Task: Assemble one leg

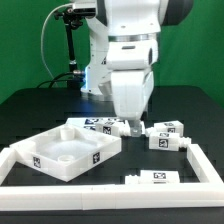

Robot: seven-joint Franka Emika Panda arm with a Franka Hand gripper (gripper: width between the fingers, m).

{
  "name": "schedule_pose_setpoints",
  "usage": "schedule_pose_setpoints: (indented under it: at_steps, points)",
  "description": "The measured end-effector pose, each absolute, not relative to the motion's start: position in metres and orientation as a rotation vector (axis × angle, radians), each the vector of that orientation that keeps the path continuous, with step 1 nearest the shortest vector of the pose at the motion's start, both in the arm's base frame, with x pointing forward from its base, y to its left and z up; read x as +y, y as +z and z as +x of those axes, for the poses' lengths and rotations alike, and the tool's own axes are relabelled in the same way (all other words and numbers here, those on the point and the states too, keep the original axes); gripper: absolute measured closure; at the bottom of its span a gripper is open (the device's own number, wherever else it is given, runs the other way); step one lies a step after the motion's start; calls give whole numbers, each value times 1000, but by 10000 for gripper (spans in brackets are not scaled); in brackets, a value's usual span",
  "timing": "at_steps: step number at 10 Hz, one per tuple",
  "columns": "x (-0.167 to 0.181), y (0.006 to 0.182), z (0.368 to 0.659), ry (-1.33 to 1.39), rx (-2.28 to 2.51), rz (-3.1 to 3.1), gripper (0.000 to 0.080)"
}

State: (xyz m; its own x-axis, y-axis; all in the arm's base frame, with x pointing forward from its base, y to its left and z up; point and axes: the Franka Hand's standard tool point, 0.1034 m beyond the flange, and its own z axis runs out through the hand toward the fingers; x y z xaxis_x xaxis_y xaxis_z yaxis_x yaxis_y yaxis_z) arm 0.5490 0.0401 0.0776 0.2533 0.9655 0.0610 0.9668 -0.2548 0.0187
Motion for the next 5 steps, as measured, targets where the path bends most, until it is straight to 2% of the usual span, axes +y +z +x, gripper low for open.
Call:
schedule_pose_setpoints:
  at_steps: [4, 5]
  points:
    - [34, 76, 548, -87, -1894, -2475, 151]
    - [30, 79, 561, -106, -1908, -2472, 151]
